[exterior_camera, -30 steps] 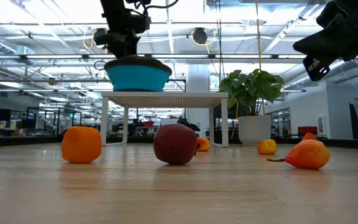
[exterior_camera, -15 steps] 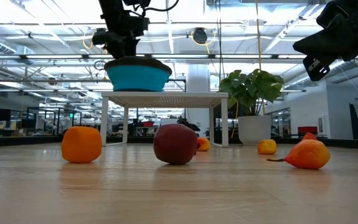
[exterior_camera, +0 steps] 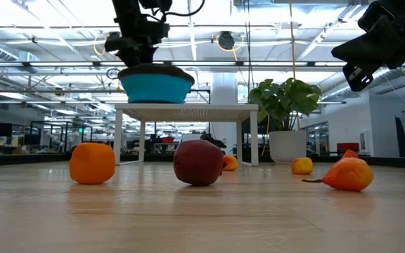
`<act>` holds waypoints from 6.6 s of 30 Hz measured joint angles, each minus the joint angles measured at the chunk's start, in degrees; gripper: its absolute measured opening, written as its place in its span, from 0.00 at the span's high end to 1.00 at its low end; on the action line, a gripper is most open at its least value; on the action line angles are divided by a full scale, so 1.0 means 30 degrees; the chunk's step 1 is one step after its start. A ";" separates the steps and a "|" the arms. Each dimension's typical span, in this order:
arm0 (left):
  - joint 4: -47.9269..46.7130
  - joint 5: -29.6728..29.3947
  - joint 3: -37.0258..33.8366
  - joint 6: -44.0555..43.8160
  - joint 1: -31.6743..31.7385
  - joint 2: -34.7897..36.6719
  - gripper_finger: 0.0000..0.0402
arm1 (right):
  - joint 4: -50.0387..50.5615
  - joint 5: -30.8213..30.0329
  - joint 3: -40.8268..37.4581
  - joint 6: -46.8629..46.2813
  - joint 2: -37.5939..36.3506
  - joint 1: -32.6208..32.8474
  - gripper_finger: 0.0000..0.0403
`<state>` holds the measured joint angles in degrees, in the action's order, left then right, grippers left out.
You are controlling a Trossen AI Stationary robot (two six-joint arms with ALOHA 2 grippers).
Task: Pick & Place Fruit
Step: Put the kiwi in the blue strainer bowl on the shelf, then put the pomegranate in the blue strainer bowl on the shelf
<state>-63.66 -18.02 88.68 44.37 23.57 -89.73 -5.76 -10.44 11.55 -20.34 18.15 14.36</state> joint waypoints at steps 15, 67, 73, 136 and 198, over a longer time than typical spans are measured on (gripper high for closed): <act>0.0245 -0.8195 0.0000 0.0052 -0.1434 0.0227 0.25 | -0.0007 -0.0056 0.0000 -0.0490 0.0000 0.0001 1.00; -0.8801 0.4047 -0.0186 -4.2749 -1.6582 0.2273 0.76 | -0.0006 -0.0067 -0.0007 -0.0430 0.0007 0.0000 1.00; -0.8745 0.4285 -0.1967 -4.3851 -1.7160 0.2318 0.76 | -0.0007 -0.0073 -0.0007 -0.0430 0.0007 -0.0004 1.00; 0.3372 0.7344 -0.7584 -4.9139 -2.0087 -0.4477 0.16 | 0.0000 0.0015 -0.0007 -0.0353 0.0003 -0.0001 1.00; 1.0542 -0.6824 -0.7584 -3.4058 -1.9795 0.4041 0.47 | 0.0000 0.0032 -0.0007 -0.0251 0.0007 -0.0004 1.00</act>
<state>-32.03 -38.49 65.93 -57.80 -35.81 -77.61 -5.76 -10.34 11.53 -21.09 18.17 14.35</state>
